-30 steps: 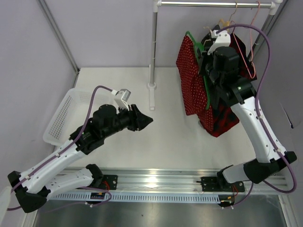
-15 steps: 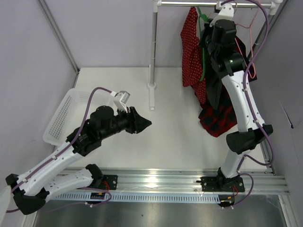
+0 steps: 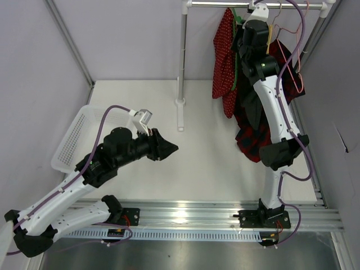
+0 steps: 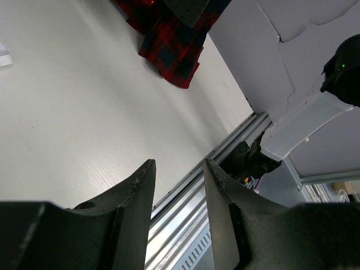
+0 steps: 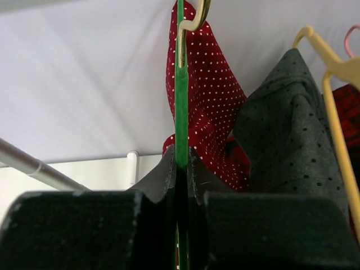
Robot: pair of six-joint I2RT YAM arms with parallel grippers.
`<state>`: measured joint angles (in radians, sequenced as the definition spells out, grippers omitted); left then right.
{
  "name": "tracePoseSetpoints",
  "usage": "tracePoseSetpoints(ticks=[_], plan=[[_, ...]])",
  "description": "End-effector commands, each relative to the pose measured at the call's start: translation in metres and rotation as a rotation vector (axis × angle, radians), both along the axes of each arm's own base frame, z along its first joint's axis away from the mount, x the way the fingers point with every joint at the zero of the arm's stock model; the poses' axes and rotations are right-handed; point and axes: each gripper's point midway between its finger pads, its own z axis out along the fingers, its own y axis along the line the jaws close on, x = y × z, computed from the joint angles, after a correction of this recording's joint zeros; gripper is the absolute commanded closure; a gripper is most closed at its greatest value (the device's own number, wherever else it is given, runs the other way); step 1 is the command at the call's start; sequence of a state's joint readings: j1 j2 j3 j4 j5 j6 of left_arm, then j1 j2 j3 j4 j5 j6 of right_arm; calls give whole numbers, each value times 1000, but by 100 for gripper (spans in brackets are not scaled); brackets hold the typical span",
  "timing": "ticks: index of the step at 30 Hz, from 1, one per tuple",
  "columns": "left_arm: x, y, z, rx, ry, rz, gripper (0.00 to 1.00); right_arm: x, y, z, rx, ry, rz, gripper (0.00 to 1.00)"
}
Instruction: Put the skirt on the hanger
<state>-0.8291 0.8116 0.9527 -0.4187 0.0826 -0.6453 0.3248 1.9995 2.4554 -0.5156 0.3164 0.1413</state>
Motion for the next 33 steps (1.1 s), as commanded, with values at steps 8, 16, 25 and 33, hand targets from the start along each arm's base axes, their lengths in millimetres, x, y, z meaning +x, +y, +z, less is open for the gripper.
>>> tracePoseSetpoints(ticks=[8, 16, 25, 33], plan=[[-3, 1, 10, -16, -32, -17, 55, 0, -2, 7, 41, -40, 0, 100], [-3, 3, 9, -17, -30, -7, 55, 1, -7, -10, 29, -2, -1, 100], [-4, 4, 7, -22, -27, -4, 55, 0, -3, -12, 25, 3, 28, 78], [-5, 5, 7, -17, -35, -8, 53, -19, -6, 13, 66, -32, 49, 32]])
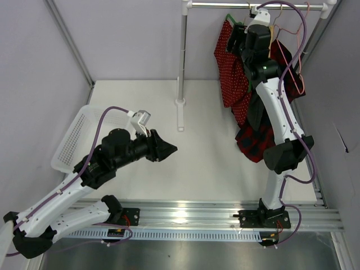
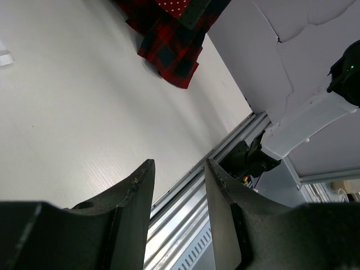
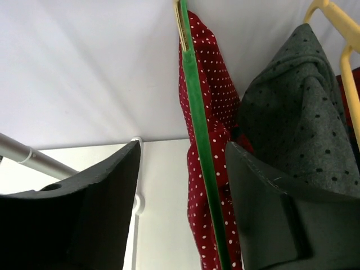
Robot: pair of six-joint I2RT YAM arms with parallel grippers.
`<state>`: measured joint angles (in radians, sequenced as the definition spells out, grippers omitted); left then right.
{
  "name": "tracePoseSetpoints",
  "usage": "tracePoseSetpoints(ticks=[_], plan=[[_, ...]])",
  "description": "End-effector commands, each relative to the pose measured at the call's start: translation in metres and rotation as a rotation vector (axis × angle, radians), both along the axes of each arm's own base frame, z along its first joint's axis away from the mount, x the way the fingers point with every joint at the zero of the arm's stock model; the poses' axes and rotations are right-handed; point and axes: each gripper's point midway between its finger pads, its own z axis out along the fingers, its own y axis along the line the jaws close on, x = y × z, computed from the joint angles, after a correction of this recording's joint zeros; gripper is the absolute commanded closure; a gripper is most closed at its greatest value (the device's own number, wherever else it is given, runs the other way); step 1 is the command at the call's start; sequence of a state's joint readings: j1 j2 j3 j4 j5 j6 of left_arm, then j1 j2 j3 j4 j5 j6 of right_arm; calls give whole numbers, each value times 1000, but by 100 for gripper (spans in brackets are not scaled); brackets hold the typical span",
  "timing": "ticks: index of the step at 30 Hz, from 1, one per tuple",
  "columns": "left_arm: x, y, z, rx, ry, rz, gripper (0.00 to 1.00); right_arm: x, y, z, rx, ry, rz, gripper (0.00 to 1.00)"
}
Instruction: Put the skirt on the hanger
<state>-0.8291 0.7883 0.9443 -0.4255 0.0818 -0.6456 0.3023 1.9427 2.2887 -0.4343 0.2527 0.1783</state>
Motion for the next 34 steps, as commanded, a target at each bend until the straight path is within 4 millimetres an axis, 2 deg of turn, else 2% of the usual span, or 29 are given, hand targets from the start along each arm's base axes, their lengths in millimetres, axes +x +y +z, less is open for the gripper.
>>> tracePoseSetpoints(ticks=[1, 2, 5, 9, 11, 14, 18, 19, 21, 22, 23, 24, 25, 26, 29, 34], plan=[[-1, 1, 5, -7, -30, -6, 53, -26, -6, 40, 50, -65, 12, 29], [-1, 1, 6, -7, -33, -7, 53, -32, -7, 43, 56, -69, 12, 25], [-1, 1, 8, -4, -37, -8, 53, -44, -11, 51, 81, -80, 5, 19], [-1, 3, 11, 1, -47, -5, 53, -71, -21, 59, 116, -89, -7, 13], [-1, 4, 12, 4, -52, -3, 52, -81, -24, 59, 131, -82, -8, 9], [1, 6, 11, 11, -57, 7, 52, -106, -23, 53, 158, -38, 18, 1], [3, 4, 9, 23, -55, 7, 51, -148, -18, 25, 219, 30, 93, 1], [3, 4, 10, 24, -56, 7, 51, -169, -20, 11, 227, 52, 110, 1], [5, 3, 9, 31, -55, 7, 51, -189, -22, -2, 240, 61, 126, 1], [5, 4, 8, 39, -52, 14, 51, -207, -27, -18, 249, 79, 124, 1], [6, 4, 7, 43, -50, 17, 51, -216, -28, -28, 250, 95, 129, 1], [7, 5, 5, 50, -44, 19, 51, -223, -32, -36, 251, 104, 124, 1], [7, 5, 3, 58, -38, 22, 51, -239, -34, -35, 271, 92, 130, 1], [8, 6, 1, 63, -35, 30, 51, -244, -33, -60, 267, 146, 131, 1], [9, 7, -5, 74, -18, 40, 51, -264, -33, -87, 276, 195, 156, 1], [8, 12, -10, 85, 0, 59, 51, -276, -30, -113, 293, 234, 178, 0]])
